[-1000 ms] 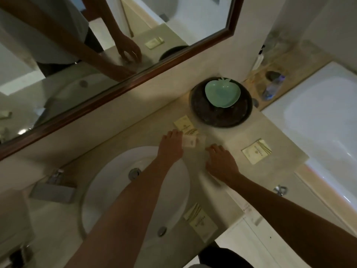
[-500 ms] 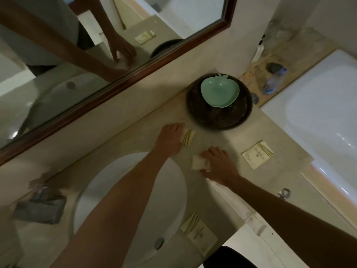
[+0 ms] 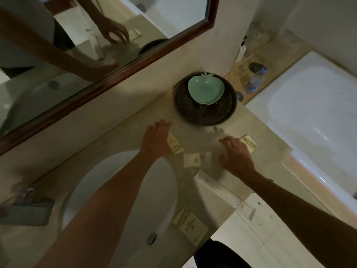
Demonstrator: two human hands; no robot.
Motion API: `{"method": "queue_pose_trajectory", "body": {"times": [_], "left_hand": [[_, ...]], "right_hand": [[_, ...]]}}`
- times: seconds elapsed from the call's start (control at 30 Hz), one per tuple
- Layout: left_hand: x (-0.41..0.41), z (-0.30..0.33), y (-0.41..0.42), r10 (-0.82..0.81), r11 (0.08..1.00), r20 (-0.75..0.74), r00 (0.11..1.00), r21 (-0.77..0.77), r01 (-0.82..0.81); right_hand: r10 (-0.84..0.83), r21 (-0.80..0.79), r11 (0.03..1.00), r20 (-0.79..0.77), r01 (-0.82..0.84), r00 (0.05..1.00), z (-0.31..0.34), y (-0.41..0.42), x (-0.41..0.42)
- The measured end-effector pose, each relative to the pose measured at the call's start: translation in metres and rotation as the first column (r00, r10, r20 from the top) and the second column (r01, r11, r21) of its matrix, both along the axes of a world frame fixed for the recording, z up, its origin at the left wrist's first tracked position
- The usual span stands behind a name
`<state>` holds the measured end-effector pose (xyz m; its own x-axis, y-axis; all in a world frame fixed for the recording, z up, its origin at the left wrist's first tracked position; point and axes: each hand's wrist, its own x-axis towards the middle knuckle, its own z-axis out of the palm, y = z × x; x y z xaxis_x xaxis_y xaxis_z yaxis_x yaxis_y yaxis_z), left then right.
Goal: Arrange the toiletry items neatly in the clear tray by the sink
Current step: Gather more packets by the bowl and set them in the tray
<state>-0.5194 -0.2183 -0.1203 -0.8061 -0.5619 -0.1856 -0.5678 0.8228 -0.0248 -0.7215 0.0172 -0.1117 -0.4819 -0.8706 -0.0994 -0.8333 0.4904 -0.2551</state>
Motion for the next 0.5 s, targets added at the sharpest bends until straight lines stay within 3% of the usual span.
{"method": "queue_pose_trajectory", "body": {"times": [0.13,0.2,0.33,0.5], "left_hand": [[-0.017,0.005,0.024,0.156,0.983,0.041,0.987,0.092,-0.16],[-0.029,0.001,0.036,0.119,0.986,0.064,0.991,0.106,-0.125],[-0.037,-0.003,0.041,0.146,0.989,-0.02,0.989,0.024,-0.145],[-0.047,-0.01,0.04,0.223,0.975,-0.157,0.962,0.055,-0.217]], "right_hand": [[-0.191,0.147,0.971,-0.012,0.191,0.981,-0.008,0.029,-0.027],[-0.18,0.131,0.976,0.022,0.176,0.983,-0.013,0.03,-0.024],[-0.004,0.079,0.997,0.03,0.001,1.0,-0.016,0.019,-0.019],[-0.178,0.026,0.984,0.03,0.177,0.984,-0.019,0.009,-0.018]]}}
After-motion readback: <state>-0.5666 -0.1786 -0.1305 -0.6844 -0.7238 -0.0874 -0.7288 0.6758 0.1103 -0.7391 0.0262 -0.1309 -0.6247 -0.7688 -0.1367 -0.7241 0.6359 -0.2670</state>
